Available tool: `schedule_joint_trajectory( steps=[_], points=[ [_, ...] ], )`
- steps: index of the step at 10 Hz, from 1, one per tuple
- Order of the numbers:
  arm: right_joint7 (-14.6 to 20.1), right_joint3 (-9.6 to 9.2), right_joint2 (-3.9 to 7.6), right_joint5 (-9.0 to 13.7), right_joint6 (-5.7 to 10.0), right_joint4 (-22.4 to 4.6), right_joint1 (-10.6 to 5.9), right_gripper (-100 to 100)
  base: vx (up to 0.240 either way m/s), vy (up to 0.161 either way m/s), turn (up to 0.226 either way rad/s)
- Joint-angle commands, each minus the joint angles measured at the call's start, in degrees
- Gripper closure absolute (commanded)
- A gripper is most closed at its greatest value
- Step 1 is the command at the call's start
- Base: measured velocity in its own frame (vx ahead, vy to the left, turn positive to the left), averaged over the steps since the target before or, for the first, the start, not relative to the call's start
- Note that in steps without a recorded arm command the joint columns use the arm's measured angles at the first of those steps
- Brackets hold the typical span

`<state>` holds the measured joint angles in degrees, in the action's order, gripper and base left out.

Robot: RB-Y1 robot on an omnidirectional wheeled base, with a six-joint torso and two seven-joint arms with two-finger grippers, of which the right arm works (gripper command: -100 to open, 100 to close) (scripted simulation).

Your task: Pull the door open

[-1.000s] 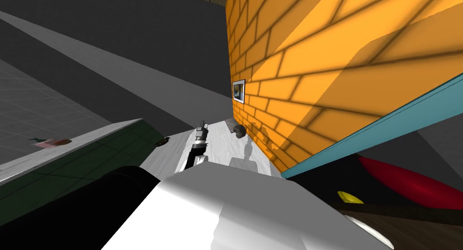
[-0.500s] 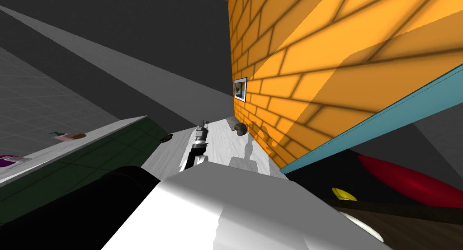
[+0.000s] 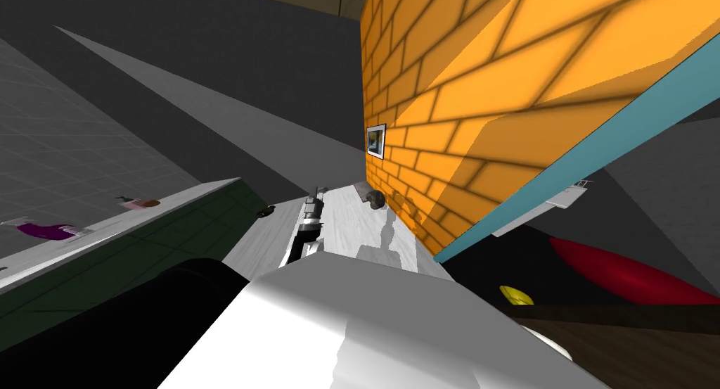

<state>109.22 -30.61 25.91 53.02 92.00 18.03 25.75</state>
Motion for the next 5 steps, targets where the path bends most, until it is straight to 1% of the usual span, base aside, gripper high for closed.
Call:
schedule_joint_trajectory(
  steps=[1,2,3,4,5],
  points=[
    [-0.6,-0.9,0.37,-0.6,1.02,1.0,0.53,100,-0.204,0.016,0.058],
    [-0.6,-1.39,0.39,-1.0,1.67,0.9,0.52,100,-0.207,-0.003,0.044],
    [-0.6,-1.39,0.39,-1.0,1.67,1.0,0.52,100,-0.148,0.0,0.017],
    [-0.6,-1.39,0.39,-1.0,1.67,0.9,0.52,100,-0.056,0.013,-0.006],
    [-0.5,-1.55,-0.02,-1.1,1.67,0.2,0.12,100,-0.017,0.008,-0.001]
  ],
)
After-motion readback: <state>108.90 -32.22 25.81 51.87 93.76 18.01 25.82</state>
